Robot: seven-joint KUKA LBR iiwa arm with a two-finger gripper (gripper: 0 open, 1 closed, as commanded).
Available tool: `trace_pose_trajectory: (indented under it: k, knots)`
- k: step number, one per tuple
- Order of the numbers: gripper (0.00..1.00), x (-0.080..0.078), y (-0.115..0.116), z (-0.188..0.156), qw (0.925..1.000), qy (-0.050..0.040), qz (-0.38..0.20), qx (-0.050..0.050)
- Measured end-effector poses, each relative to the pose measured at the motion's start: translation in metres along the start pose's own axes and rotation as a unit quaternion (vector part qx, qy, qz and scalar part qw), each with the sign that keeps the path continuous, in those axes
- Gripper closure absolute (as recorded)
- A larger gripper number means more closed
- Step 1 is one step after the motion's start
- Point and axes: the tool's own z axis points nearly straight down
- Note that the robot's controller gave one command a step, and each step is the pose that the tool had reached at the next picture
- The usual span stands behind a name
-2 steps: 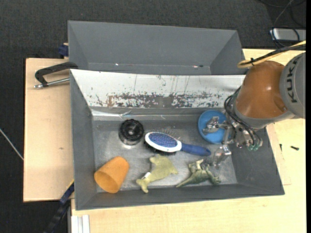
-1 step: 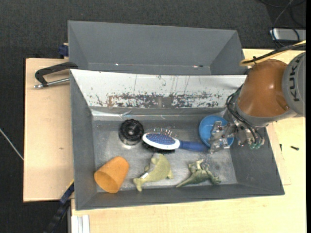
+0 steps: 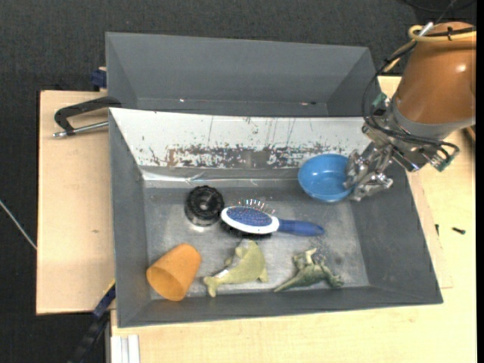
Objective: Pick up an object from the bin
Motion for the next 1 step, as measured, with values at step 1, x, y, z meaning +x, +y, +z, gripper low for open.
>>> trace_pose_trajectory:
  k: [1]
  knots:
    - [1.00, -0.0047, -0.0057, -0.0986, 0.9998, -0.0010, -0.021, 0.002]
